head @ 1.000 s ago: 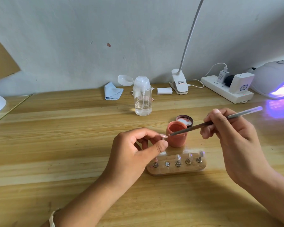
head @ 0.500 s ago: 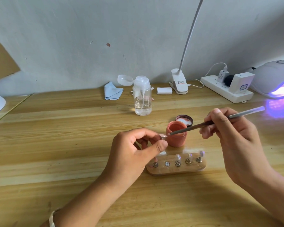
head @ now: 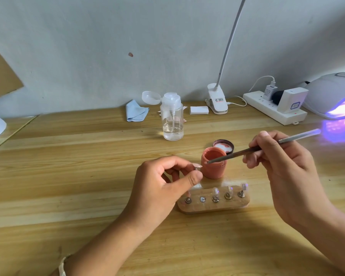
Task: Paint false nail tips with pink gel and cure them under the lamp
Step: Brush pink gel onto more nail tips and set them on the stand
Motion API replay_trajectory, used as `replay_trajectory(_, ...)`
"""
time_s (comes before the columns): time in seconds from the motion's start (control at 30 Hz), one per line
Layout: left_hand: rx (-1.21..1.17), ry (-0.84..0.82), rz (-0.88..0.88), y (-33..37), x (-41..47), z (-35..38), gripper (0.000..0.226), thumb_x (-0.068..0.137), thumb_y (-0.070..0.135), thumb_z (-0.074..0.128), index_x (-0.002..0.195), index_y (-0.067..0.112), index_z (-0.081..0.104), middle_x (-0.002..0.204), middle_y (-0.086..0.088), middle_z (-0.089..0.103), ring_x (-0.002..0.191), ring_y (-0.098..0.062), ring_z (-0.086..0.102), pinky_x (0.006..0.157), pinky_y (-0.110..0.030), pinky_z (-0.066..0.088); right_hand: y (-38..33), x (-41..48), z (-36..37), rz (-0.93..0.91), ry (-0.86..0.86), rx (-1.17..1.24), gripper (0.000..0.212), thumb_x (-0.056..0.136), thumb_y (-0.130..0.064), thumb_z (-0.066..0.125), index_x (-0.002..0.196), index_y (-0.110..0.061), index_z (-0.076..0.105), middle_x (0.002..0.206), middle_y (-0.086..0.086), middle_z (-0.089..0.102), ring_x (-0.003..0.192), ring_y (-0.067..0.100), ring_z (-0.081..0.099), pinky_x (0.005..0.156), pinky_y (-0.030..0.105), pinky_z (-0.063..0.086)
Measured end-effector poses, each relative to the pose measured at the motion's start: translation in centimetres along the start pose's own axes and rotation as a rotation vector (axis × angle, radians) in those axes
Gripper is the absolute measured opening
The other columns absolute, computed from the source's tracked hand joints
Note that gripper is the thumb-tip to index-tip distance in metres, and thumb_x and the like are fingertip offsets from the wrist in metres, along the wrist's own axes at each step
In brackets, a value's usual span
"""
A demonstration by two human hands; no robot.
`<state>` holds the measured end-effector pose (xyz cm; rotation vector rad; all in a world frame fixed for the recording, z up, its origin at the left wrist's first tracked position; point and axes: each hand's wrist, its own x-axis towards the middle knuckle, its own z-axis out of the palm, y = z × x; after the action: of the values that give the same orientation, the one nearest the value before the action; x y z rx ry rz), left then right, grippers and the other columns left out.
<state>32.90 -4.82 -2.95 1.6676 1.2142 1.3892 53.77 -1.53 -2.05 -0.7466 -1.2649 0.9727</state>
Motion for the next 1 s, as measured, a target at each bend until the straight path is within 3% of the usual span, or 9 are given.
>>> replay_trajectory(0.1, -0.003, 0.004, 0.001, -0.03, -0.07, 0.10, 0.012, 0.074, 0.024, 0.082, 0.079, 0.015, 0.076, 0.075, -0.004, 0.073, 0.056, -0.024, 0.064, 0.053, -0.024, 0.050, -0.03, -0.25, 0.29, 0.011, -0.065, 0.030, 0.024, 0.088, -0.044, 0.058, 0.073, -0.030, 0.071, 0.060, -0.001, 0.061, 0.068, 0.017, 0.054, 0.070, 0.021, 0.046)
replay_trajectory(0.47, -0.007, 0.011, 0.034, 0.01, -0.02, 0.02, 0.009, 0.076, 0.013, 0.082, 0.083, 0.018, 0.078, 0.079, 0.002, 0.074, 0.055, -0.019, 0.067, 0.055, -0.017, 0.049, -0.02, -0.01, -0.03, 0.056, -0.017, 0.040, 0.025, 0.089, -0.035, 0.057, 0.069, -0.028, 0.069, 0.056, -0.002, 0.056, 0.063, 0.015, 0.051, 0.068, 0.019, 0.045)
replay_trajectory(0.7, 0.007, 0.041, 0.082, 0.01, 0.09, 0.13, 0.010, 0.072, 0.012, 0.083, 0.080, 0.013, 0.078, 0.080, 0.002, 0.073, 0.063, -0.014, 0.067, 0.054, -0.018, 0.051, 0.03, -0.52, 0.54, 0.053, -0.118, 0.039, 0.024, 0.088, -0.045, 0.058, 0.075, -0.029, 0.071, 0.062, -0.001, 0.062, 0.070, 0.017, 0.055, 0.071, 0.022, 0.047)
replay_trajectory(0.83, 0.018, 0.057, 0.116, 0.15, 0.14, 0.13, 0.012, 0.071, 0.002, 0.083, 0.079, 0.009, 0.078, 0.080, -0.003, 0.072, 0.067, -0.013, 0.066, 0.053, -0.011, 0.047, 0.01, -0.32, 0.28, 0.043, -0.057, 0.025, 0.023, 0.087, -0.040, 0.059, 0.071, -0.028, 0.070, 0.058, 0.000, 0.059, 0.066, 0.018, 0.054, 0.069, 0.019, 0.046)
replay_trajectory(1.0, -0.007, 0.063, 0.123, 0.34, 0.02, 0.07, 0.012, 0.071, 0.002, 0.083, 0.079, 0.008, 0.078, 0.081, -0.007, 0.072, 0.069, -0.016, 0.067, 0.055, -0.012, 0.049, 0.04, -0.12, -0.05, 0.030, -0.028, 0.061, 0.025, 0.091, -0.034, 0.057, 0.070, -0.027, 0.069, 0.057, -0.001, 0.056, 0.062, 0.013, 0.053, 0.069, 0.018, 0.047)
